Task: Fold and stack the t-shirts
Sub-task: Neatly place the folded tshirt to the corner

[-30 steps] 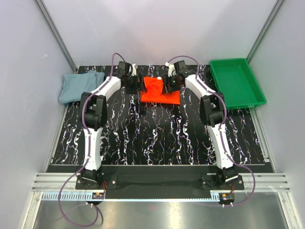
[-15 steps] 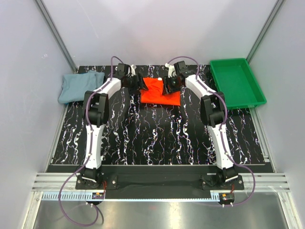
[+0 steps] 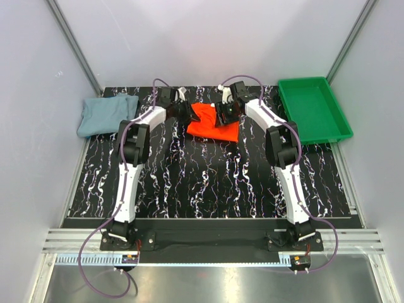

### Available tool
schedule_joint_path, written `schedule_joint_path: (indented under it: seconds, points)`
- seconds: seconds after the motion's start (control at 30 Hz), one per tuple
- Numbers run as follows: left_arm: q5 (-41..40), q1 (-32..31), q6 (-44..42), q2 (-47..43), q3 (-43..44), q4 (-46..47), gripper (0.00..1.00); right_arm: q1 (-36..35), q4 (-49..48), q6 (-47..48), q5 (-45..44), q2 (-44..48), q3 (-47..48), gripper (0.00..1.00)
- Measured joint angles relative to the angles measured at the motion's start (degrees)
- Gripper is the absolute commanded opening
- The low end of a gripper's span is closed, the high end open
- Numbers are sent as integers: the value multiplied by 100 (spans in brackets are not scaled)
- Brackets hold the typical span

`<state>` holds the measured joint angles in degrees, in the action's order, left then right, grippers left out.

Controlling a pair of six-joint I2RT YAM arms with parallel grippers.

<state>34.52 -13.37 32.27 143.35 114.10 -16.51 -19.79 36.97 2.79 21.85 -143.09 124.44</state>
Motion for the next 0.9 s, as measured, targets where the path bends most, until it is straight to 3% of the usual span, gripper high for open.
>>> schedule_joint_path:
  seconds: [0.07,0.1,0.33,0.47,0.9]
  points:
    - [11,-33,9,22,9,9,1,-22,22,4,-22,9,0,60]
    - [13,-42,-7,31,17,9,0,-33,33,13,-31,11,0,60]
    - [4,-2,-354,24,79,-107,0,-107,114,66,-149,120,-44,60]
    - [-170,105,-907,-170,203,-629,0,-90,232,94,-243,544,-264,61]
    - [-1088,1346,-2894,-2074,544,-2481,0,599,-2,170,-400,2299,-1283,61]
